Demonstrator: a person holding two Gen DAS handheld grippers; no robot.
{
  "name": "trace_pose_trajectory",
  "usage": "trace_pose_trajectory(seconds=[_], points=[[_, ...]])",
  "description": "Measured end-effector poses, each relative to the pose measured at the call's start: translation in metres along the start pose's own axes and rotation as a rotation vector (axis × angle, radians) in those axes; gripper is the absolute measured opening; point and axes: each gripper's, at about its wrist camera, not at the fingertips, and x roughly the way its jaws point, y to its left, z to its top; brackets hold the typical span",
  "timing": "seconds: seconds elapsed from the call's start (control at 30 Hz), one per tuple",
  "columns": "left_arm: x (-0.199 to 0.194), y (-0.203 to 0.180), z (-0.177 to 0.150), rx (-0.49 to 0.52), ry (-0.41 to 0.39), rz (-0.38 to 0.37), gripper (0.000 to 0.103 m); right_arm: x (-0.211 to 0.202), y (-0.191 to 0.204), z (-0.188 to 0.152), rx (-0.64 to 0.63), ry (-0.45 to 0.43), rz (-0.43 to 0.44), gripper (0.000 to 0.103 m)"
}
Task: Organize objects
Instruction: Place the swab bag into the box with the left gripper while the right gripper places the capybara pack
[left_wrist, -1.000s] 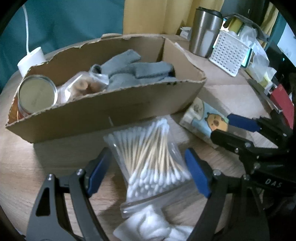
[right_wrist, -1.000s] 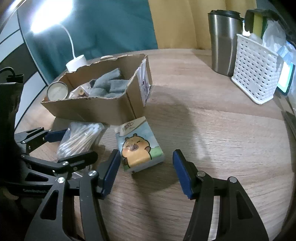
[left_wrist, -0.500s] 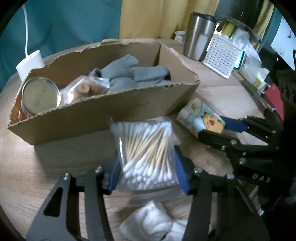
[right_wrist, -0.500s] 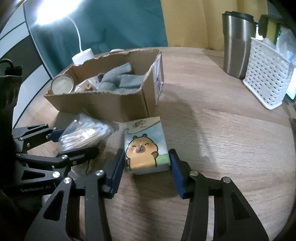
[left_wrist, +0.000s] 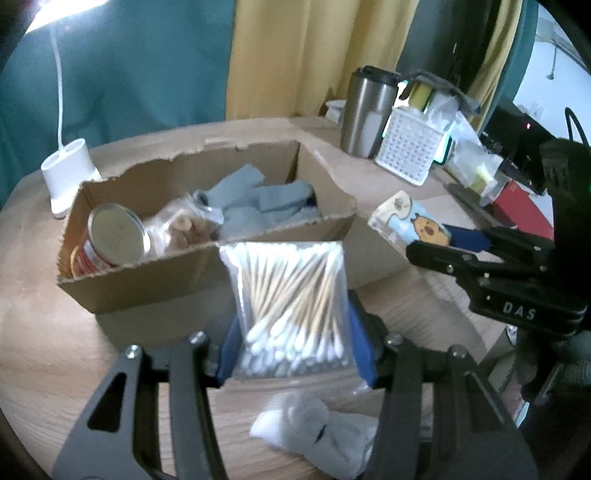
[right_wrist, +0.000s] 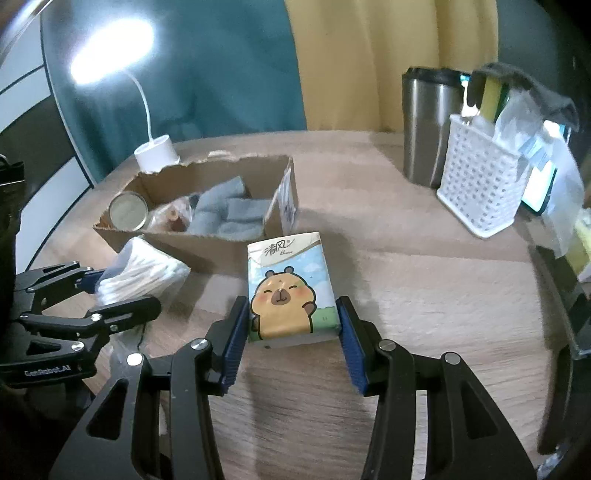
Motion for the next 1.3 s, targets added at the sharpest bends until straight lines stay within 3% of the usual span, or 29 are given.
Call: trace_pose_trajectory(seconds=[0.67,1.3], points=[[-0.01,0.032,0.036,-0.039,-0.068,0.008,0.052,-0.002,0.032,0.045,-0.046,-0.051,0.022,0.049],[0.033,0.046,0.062,-0.079,-0.034,0.023,0.052,0.039,0.039,0.074,-0.065,-0.024,0.083,0.049]])
